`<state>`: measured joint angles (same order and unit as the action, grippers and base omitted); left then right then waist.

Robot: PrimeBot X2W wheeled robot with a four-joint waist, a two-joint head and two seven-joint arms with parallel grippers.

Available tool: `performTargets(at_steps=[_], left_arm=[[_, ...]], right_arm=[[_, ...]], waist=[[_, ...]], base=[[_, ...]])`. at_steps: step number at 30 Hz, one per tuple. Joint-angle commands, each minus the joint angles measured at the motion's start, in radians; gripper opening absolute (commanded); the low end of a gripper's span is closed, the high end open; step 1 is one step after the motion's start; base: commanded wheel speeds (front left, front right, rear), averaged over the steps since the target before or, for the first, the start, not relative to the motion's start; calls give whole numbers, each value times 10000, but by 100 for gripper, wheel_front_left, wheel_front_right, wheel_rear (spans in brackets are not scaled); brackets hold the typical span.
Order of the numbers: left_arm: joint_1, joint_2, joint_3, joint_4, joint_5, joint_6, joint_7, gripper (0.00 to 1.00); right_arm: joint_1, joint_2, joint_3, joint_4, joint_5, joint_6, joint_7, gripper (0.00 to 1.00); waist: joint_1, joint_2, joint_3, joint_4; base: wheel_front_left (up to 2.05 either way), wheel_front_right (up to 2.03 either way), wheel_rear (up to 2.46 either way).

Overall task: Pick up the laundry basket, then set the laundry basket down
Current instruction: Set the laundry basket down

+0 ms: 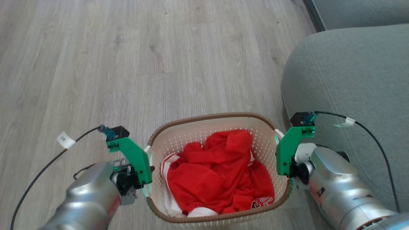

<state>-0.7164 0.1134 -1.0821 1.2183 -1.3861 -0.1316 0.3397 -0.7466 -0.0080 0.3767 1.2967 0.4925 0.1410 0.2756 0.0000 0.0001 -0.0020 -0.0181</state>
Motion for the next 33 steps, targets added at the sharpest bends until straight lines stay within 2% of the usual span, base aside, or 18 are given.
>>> performTargets(at_steps=[1, 6, 15, 33], left_arm=[[-662, 750, 264, 276, -29, 10, -346, 0], [-794, 767, 204, 221, 125, 10, -962, 0], [-1402, 823, 155, 151, 349, 10, -1795, 0], [-2714, 750, 29, 300, 854, 10, -3879, 0]], right_arm=[[-186, -436, 43, -60, -104, -103, -236, 0], [-290, -430, 27, -60, -173, -103, -647, 0], [-833, -425, -22, -60, -285, -103, -1327, 0], [-2016, -424, -920, -60, -1478, -103, -3335, 0]], waist=[[0, -1, 63, -10], [0, -1, 360, -67], [0, -1, 1676, -143], [0, -1, 4891, -107]], base=[[0, 0, 0], [0, 0, 0], [0, 0, 0], [0, 0, 0]])
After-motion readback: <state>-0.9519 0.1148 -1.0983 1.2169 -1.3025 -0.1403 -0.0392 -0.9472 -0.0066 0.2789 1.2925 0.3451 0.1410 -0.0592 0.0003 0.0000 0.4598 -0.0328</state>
